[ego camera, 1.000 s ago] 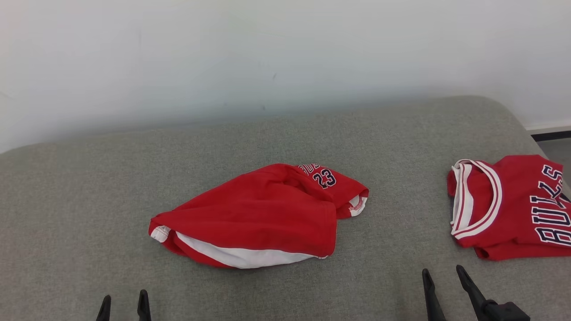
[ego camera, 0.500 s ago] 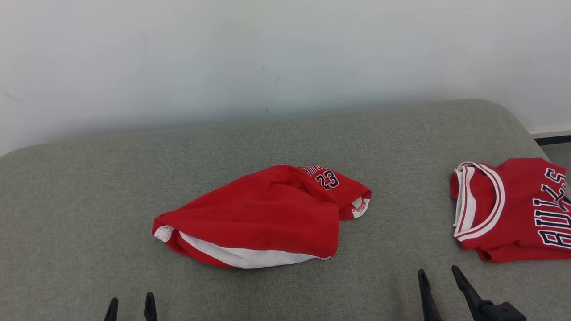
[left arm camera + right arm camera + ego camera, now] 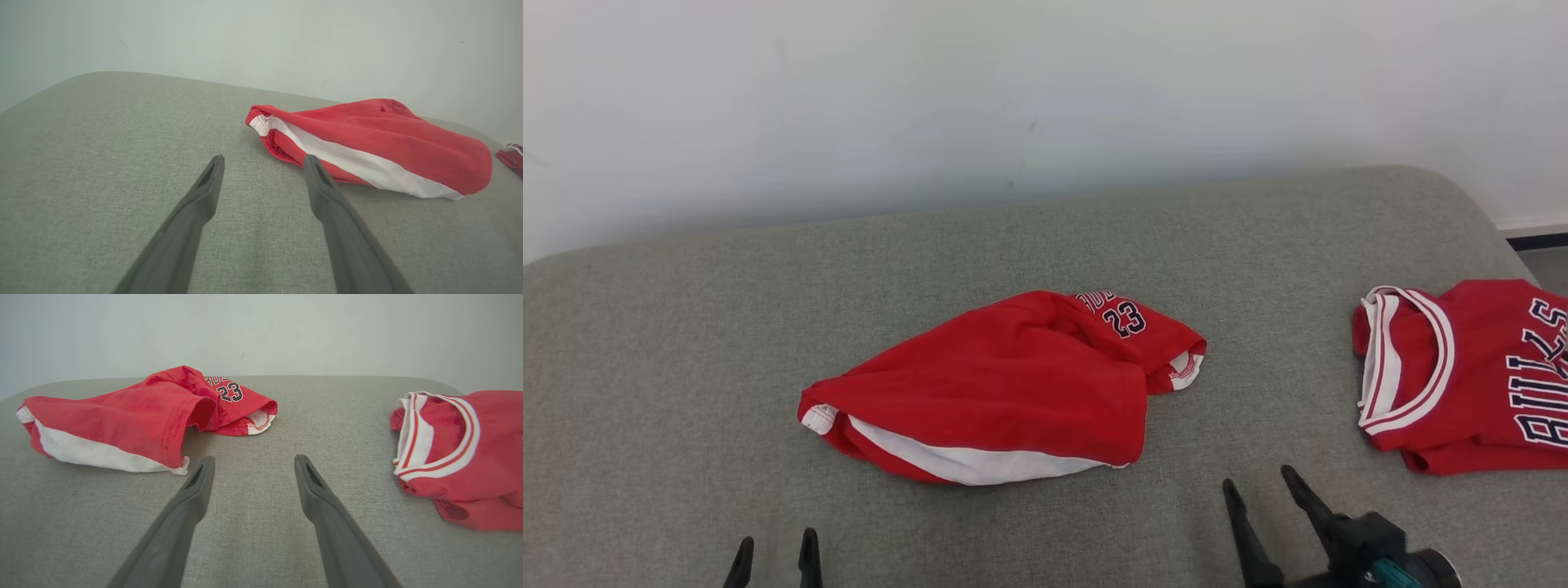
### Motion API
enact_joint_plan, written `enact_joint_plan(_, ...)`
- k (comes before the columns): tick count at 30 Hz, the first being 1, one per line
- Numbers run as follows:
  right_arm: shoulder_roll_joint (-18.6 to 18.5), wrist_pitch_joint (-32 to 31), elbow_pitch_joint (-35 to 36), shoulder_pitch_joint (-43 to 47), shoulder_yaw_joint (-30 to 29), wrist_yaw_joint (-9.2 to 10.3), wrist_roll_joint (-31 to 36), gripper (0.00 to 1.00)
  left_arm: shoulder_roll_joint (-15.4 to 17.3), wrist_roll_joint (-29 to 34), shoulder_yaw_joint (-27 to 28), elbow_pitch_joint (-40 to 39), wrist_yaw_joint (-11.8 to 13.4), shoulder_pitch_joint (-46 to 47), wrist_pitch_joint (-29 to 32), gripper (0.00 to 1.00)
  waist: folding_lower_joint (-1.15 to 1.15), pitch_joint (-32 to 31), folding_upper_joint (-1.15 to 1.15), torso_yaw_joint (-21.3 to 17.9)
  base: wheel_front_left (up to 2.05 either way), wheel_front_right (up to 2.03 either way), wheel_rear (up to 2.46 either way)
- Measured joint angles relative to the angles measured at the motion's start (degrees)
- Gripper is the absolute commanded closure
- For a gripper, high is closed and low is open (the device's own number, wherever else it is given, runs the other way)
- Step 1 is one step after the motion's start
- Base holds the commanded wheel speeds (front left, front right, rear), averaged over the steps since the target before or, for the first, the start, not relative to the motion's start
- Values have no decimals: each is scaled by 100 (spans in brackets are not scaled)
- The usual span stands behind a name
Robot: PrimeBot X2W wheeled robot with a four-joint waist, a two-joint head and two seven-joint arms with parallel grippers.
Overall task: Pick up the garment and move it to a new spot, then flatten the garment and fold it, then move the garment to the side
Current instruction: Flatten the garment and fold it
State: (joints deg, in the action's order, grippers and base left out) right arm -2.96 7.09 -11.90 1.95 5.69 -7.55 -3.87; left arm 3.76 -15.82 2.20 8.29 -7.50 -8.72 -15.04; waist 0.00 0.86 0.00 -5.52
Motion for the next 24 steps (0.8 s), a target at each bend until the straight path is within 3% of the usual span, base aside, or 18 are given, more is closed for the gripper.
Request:
enact_joint_plan(6,-146,-282,-564,-769,653,0,-13,0,182,-109,-318,1002,0,1007,-1,0,0,197,0,56,0,0,0)
enact_joint_plan(13,-122,-202,-1438,-1602,1308,0,-197,0,220,-247,-517,2368,-1,2269,74,0,1,519,0,84,0,0,0)
enact_joint_plan(24,-47,207,-2410,-2343,1730,0,-313,0,200,-612,-431,3532,11,3400,79,0,1,1025,1,13,0,0,0)
